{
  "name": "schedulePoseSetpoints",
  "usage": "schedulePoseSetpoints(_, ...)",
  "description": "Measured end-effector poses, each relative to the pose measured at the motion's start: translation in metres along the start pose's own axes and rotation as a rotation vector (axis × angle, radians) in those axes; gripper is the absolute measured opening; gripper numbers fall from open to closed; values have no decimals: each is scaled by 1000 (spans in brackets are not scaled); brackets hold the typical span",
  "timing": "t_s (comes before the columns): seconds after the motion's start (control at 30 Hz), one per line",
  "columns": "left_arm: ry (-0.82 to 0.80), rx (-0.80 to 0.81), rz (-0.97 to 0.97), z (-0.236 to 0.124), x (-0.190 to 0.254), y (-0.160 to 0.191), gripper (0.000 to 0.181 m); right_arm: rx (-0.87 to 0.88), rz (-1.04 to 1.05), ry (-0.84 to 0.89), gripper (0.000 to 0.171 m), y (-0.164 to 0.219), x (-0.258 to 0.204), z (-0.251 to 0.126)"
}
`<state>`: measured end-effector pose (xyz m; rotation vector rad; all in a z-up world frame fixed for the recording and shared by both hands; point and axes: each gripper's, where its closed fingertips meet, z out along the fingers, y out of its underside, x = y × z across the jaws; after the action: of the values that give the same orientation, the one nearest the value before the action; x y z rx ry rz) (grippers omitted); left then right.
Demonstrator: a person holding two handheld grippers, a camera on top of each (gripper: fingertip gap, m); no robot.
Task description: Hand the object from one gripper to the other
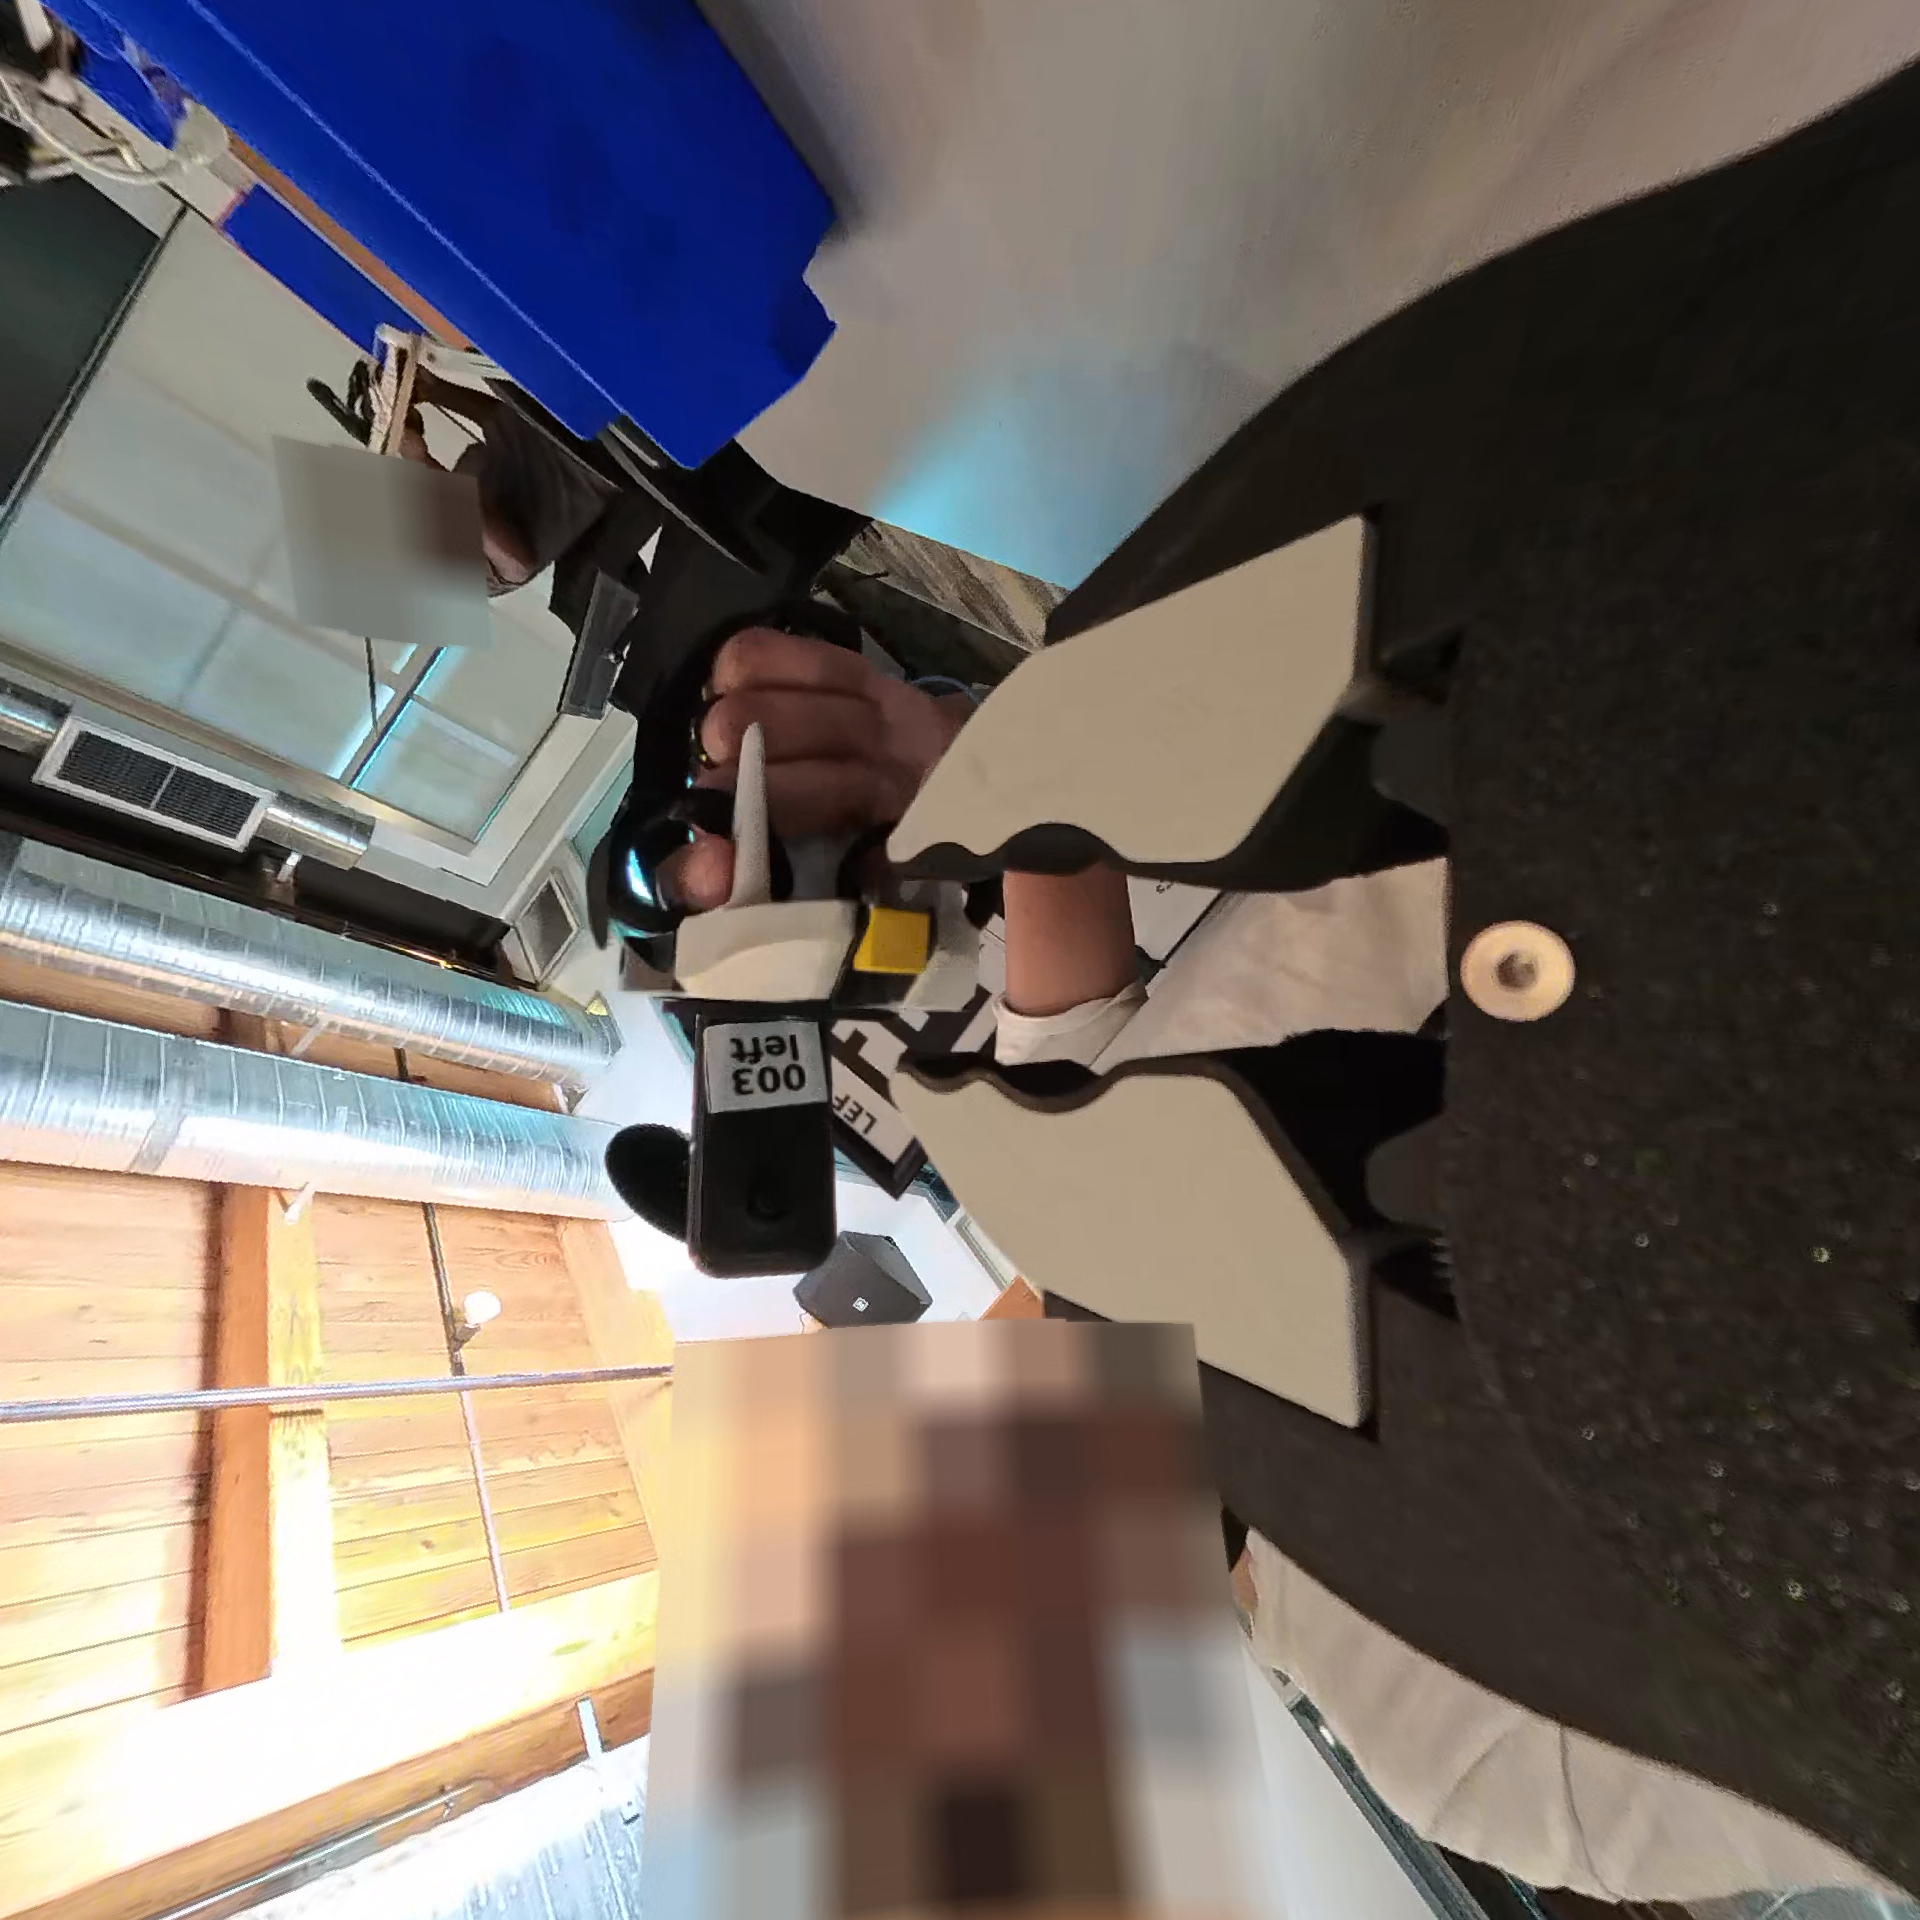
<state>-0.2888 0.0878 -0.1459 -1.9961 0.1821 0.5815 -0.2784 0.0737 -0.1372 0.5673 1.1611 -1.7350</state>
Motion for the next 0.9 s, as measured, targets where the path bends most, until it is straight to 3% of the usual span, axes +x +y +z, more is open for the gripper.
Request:
schedulePoseSetpoints(0.03,-7,-3,6,0,0,1,10,-4,-6,-6,30,1,-2,2)
schedulePoseSetpoints(0.2,-12,19,26,-4,2,0,10,-24,-11,-1,28,6,-2,5)
schedulePoseSetpoints(0.37,-8,22,49,-5,5,1,10,-1,-12,12,10,1,3,3)
schedulePoseSetpoints(0.5,-29,1,72,-2,5,8,10,-24,-46,88,10,1,11,1)
schedulePoseSetpoints(0.6,-15,-74,-48,-2,8,23,16,-46,-155,261,10,2,28,-3)
schedulePoseSetpoints(0.67,28,-68,-215,-5,16,31,21,-85,-373,488,10,-1,47,-14)
schedulePoseSetpoints(0.8,-14,-4,-495,-11,17,59,21,-287,-1097,1035,10,-14,67,-43)
schedulePoseSetpoints(0.9,-43,-22,-624,-8,9,77,23,-515,-1535,1282,10,-12,70,-42)
